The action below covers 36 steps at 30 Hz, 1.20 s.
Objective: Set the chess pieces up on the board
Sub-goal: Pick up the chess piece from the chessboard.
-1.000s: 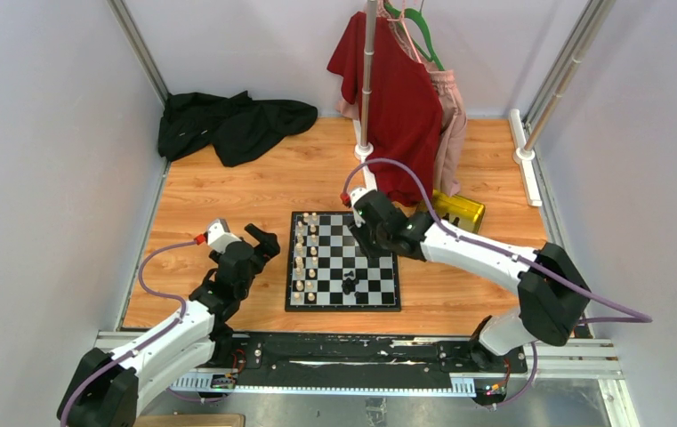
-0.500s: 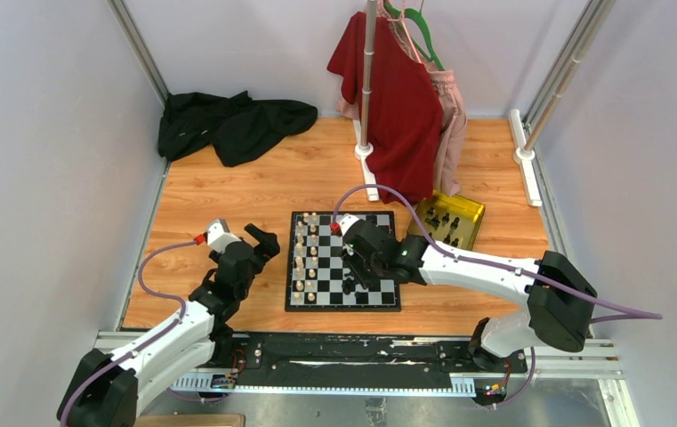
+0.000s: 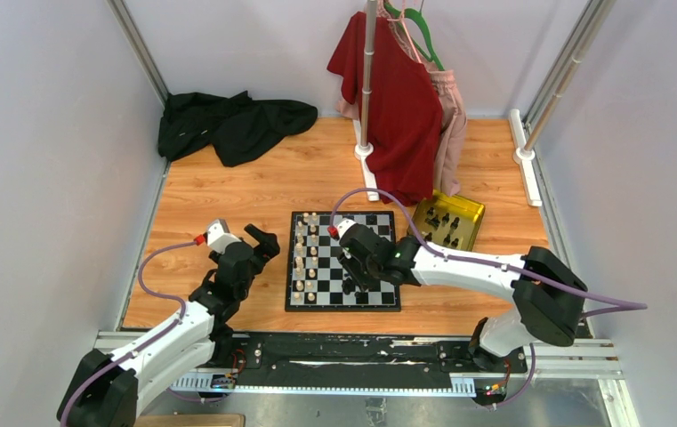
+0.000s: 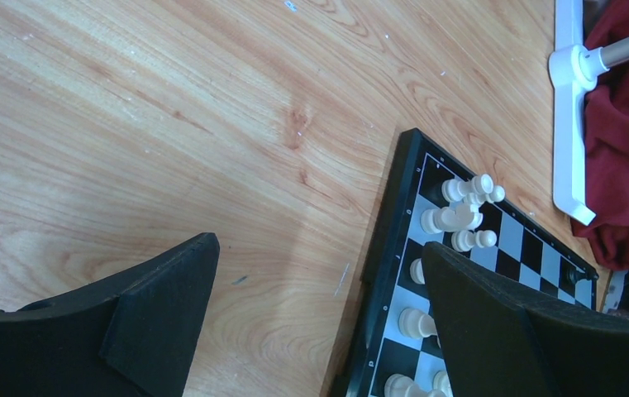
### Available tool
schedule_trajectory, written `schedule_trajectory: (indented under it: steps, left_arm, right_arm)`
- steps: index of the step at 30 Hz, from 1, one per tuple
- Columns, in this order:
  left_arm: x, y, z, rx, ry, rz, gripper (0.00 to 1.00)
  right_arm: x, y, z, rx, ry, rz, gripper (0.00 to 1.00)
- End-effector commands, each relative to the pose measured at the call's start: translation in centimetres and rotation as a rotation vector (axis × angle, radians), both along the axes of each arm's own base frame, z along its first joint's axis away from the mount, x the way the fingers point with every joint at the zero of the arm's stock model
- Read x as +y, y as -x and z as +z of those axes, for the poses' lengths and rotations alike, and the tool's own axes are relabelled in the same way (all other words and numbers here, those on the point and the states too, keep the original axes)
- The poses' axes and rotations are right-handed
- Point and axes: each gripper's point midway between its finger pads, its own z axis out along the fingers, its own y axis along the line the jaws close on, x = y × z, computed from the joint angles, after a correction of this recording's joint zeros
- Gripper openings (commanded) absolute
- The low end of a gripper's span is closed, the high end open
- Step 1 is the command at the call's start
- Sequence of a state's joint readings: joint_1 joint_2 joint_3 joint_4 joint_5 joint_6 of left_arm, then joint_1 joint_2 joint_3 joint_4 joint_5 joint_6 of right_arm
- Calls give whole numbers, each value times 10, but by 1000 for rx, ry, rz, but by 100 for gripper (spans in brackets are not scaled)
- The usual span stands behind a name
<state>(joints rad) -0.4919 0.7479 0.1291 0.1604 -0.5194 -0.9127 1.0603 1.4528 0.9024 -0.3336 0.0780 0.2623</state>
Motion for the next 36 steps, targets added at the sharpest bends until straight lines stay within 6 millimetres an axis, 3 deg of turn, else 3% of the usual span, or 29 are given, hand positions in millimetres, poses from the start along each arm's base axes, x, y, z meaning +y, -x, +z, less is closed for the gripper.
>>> schedule_trajectory:
  steps: [1,17,36]
  left_arm:
    - [7,0,-2,-6,-10,26,100]
    - [6,0,-1,-9,-10,25,100]
    - [7,1,-1,-10,-11,25,100]
  right_arm:
    - [8,2,-5,6,4,19,33]
    - [12,-4,-12,13,12,27,32]
    - [12,-7,-10,12,2,17,4]
